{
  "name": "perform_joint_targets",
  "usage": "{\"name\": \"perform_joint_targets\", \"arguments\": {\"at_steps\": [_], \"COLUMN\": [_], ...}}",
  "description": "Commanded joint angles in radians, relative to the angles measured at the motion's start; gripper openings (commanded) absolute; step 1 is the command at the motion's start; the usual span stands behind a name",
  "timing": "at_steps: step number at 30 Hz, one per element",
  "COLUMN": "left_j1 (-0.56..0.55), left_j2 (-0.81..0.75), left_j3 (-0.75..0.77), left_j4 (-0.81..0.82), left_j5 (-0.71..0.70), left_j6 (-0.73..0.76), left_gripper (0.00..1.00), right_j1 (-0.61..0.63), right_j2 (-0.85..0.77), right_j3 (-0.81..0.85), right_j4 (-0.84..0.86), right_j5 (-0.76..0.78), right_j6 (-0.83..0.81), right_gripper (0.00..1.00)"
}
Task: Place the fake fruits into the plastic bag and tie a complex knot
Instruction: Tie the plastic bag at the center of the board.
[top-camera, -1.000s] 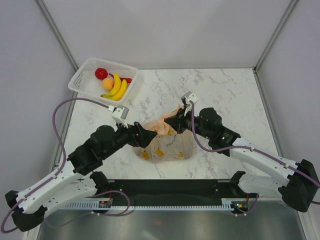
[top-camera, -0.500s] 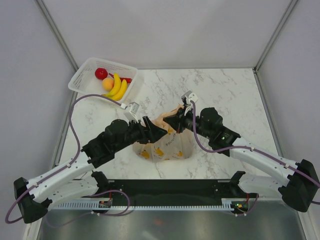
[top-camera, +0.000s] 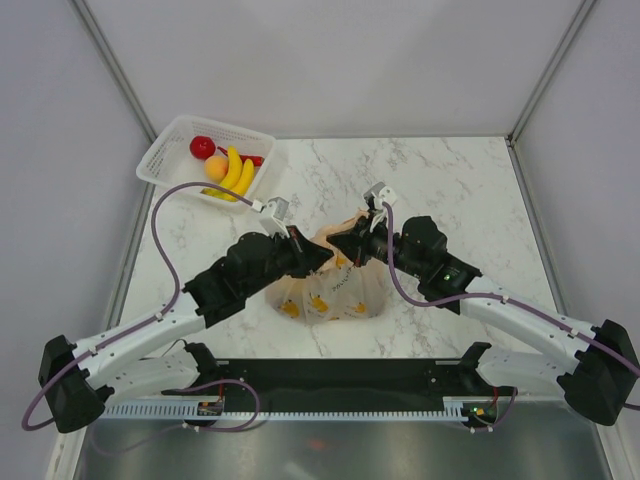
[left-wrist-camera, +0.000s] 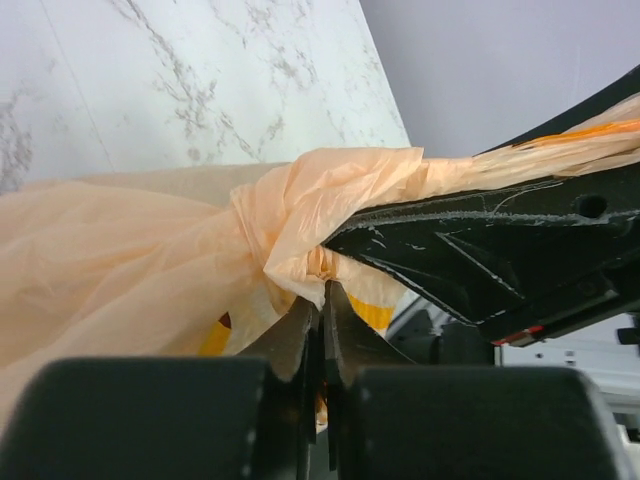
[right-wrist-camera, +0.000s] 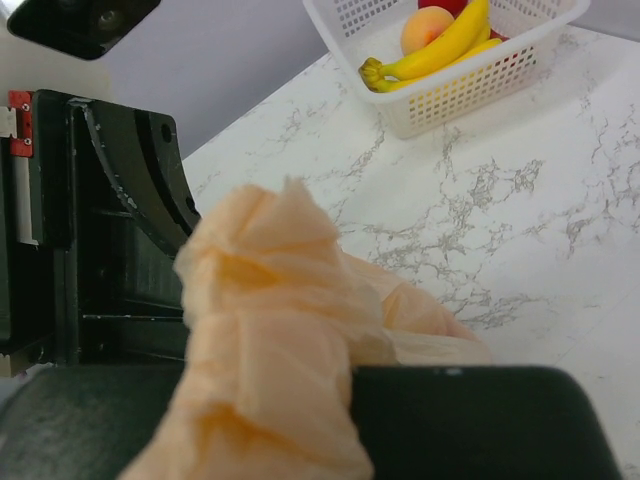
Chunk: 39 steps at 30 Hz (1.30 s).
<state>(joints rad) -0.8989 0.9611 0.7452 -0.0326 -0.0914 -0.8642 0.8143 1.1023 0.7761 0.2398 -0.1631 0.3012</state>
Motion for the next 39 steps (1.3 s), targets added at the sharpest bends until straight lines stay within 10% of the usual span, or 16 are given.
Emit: {"name": "perform_joint_targets", "arguments": {"at_steps": [1, 12, 26, 33, 39], "left_j1": [-0.003, -0.005, -0.006, -0.006, -0.006], "left_j2": [0.019, 0.007, -0.079, -0.091, -0.105], "left_j3": [0.017, -0.05, -0.144, -0.164, -0.185], "left_j4": [0.086, 0.166, 0.323, 0.324, 0.297], "left_j5": [-0.045, 0.002, 0.111, 0.157, 0.118], "left_j6": [0.164, 0.448, 0.629, 0.695, 0.749], "left_gripper": [0.02, 0.02, 0.02, 0.02, 0.02], "right_j1": [0.002, 0.002, 0.002, 0.002, 0.002], "right_j2": [-0.029, 0.014, 0.111, 0.152, 0.136], "right_j3": [0.025, 0.098, 0.097, 0.123, 0.127], "right_j4": [0.046, -0.034, 0.016, 0.024, 0.02], "right_j5": [-0.03, -0.058, -0.069, -0.076, -0.059], "right_j6": [-0.001, 0.035, 0.075, 0.087, 0.085], "right_gripper": [0.0, 0.35, 0.54, 0.5, 0.01]}}
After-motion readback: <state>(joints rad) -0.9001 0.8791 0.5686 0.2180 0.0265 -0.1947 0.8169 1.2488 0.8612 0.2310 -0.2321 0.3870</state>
